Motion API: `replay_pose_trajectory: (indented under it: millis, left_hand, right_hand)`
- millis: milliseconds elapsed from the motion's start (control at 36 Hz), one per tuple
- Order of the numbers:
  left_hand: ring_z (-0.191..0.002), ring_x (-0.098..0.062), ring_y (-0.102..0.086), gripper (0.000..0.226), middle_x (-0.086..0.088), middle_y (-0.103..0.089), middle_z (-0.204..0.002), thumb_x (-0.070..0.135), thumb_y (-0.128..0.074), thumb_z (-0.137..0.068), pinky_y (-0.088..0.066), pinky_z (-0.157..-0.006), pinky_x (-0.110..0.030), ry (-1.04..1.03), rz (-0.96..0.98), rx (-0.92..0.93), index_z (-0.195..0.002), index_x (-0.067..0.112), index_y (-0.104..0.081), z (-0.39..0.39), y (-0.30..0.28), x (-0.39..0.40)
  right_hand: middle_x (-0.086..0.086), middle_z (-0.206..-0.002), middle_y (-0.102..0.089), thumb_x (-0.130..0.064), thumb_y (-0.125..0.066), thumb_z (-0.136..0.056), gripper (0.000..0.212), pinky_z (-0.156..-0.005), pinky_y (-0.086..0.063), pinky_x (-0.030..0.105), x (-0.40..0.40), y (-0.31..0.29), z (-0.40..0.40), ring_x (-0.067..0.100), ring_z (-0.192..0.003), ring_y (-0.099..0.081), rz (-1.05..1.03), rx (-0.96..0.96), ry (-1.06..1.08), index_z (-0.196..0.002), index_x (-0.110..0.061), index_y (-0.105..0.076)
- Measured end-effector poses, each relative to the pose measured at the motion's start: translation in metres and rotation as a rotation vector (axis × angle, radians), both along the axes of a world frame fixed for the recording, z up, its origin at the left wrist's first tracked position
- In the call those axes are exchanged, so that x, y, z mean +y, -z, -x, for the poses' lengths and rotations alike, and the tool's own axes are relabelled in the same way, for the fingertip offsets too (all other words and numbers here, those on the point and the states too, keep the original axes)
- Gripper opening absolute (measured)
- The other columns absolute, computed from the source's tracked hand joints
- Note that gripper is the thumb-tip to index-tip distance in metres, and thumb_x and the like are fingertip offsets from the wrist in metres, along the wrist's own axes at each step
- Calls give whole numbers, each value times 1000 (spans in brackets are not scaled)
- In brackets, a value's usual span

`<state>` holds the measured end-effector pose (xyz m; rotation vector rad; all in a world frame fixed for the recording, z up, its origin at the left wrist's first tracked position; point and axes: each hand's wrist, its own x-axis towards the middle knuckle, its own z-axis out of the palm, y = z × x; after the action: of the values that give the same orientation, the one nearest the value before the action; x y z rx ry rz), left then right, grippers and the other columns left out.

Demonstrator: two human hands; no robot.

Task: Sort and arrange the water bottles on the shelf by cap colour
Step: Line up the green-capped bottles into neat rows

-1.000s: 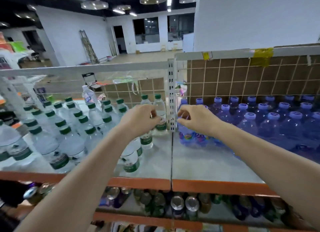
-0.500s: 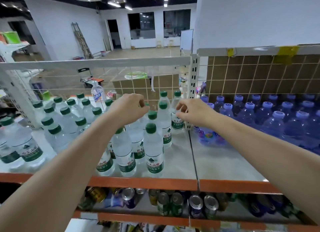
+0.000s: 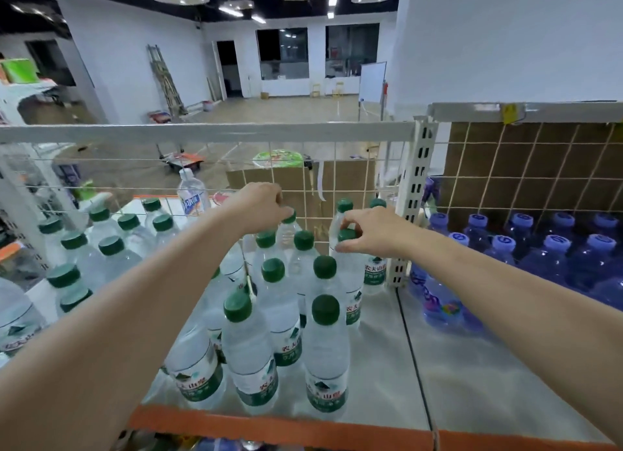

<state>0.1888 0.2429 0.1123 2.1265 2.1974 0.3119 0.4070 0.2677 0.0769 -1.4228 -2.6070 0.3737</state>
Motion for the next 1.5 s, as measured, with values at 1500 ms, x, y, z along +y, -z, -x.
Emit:
replay_pose_trajectory:
  millis: [1500]
  left_hand:
    - [-73, -19, -53, 26, -8, -60, -92, 28, -53, -95, -45, -65, -30, 212, 276, -35, -107, 5, -56, 24, 31, 87]
  right_hand:
    - [7, -94, -64, -3, -65, -85, 24, -64, -58, 24, 49, -33, 49, 15, -69, -68, 316, 126, 91, -106, -13, -64]
